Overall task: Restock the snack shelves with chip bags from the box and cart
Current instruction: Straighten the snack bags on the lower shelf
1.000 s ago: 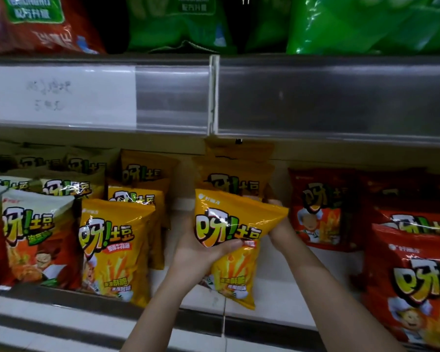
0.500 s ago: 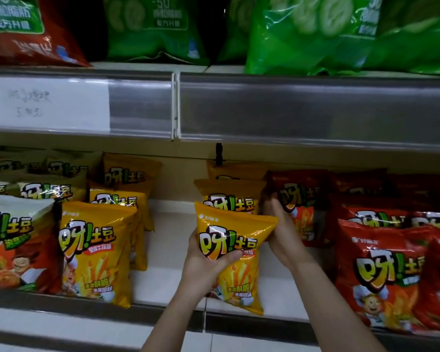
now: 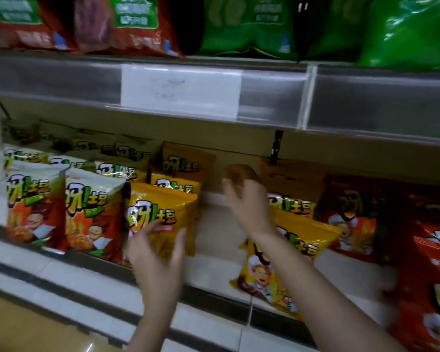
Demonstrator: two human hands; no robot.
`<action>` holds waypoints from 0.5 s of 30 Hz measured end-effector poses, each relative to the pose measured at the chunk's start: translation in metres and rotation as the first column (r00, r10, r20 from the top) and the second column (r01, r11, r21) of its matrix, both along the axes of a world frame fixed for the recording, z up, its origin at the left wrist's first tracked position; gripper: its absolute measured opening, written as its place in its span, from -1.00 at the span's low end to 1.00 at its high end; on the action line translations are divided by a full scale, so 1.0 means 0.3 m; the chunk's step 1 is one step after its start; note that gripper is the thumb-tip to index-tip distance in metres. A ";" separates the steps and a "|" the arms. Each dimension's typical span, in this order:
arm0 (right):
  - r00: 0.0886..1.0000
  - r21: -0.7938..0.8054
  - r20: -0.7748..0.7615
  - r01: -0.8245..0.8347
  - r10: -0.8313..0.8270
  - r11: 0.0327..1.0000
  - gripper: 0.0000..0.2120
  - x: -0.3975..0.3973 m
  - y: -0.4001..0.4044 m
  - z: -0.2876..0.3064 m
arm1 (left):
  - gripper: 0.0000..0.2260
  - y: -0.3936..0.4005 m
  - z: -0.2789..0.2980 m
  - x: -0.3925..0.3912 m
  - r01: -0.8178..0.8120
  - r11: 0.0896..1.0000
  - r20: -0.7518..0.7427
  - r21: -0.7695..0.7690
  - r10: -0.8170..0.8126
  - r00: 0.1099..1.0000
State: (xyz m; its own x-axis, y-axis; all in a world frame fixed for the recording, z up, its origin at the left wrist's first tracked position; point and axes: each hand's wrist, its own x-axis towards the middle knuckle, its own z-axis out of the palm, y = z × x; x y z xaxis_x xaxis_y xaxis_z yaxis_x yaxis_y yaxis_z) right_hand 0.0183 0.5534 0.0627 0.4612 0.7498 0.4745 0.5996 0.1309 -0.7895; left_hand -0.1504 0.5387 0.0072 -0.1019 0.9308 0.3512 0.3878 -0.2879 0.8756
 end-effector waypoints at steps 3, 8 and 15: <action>0.940 -0.049 -0.336 -0.081 0.060 0.996 -0.82 -0.101 0.199 -0.086 | -0.34 0.092 -0.033 -0.157 -0.093 0.994 -0.070 -0.055 0.089 0.994; 0.802 -0.153 -0.590 -0.229 0.097 0.961 -0.88 -0.140 0.362 -0.172 | -0.04 0.195 -0.113 -0.254 0.135 0.954 -0.112 -0.269 -0.171 0.979; 0.766 -0.332 -0.640 -0.212 -0.055 0.919 -0.72 -0.148 0.416 -0.172 | -0.20 0.249 -0.183 -0.255 0.330 0.850 0.022 -0.410 -0.352 0.936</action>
